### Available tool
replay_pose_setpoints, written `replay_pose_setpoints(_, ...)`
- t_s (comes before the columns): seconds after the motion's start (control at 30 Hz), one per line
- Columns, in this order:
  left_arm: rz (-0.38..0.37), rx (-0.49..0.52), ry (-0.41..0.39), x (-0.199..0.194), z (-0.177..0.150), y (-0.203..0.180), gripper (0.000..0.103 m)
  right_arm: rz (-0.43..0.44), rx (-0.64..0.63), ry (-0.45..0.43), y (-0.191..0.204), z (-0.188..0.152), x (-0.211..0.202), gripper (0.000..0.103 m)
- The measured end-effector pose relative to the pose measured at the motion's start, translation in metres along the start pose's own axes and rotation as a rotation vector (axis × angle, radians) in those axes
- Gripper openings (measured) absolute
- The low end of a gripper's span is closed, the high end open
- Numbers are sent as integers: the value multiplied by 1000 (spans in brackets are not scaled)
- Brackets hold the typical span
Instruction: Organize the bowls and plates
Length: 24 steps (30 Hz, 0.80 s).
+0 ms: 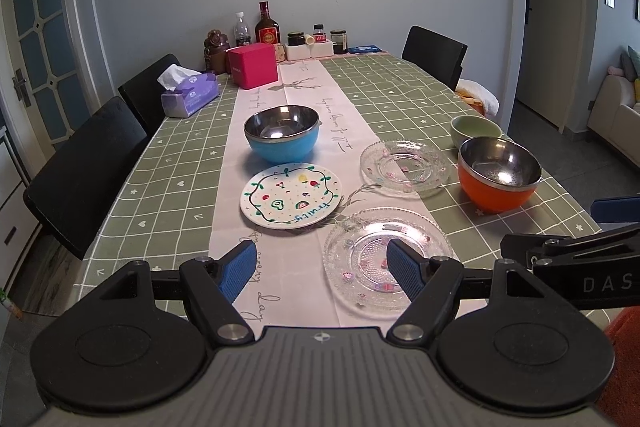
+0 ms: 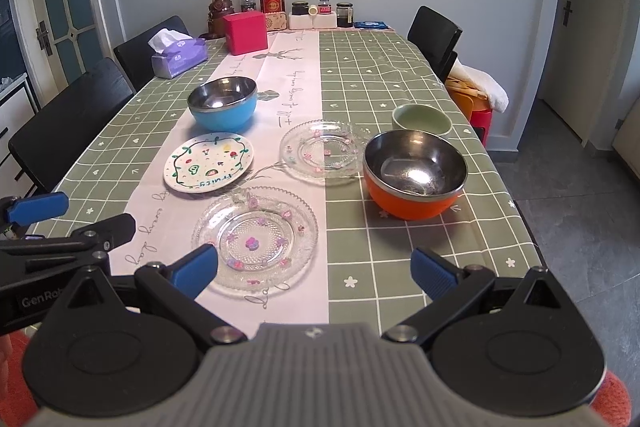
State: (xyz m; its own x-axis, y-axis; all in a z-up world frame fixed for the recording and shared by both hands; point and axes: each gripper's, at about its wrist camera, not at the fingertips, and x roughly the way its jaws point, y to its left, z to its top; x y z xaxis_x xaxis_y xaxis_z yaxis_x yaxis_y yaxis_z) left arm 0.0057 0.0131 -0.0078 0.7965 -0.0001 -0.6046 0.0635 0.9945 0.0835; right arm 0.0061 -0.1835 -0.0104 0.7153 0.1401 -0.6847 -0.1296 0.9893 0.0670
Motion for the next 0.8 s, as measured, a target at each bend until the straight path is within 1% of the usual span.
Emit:
replay_pose_setpoints(0.17, -36, -22, -1, 14, -2, 6, 87, -19, -15, 24, 0, 1, 19, 100)
replay_pose_setpoints(0.33, -47, -6, 24, 34, -3, 7, 87, -18, -34, 43, 2, 3, 42, 100)
replay_pose_setpoints(0.4, -56, -9, 40, 44, -5, 8, 85, -10, -41, 33, 2, 3, 52, 100)
replay_pose_setpoints(0.47, -70, -19, 59, 55, -7, 11, 84, 7, -57, 5, 2, 2, 61, 100)
replay_pose_setpoints(0.6, -96, 12, 72, 75, -9, 12, 81, 59, -98, -59, -1, 0, 80, 100)
replay_pose_setpoints(0.7, -124, 17, 88, 93, -11, 14, 78, 72, -117, -34, -2, 4, 101, 100)
replay_pose_setpoints(0.77, -183, -19, 95, 105, -12, 18, 78, 97, -94, -12, -7, 7, 116, 91)
replay_pose_setpoints(0.8, -206, -41, 99, 110, -12, 20, 78, 106, -76, 1, -9, 8, 123, 81)
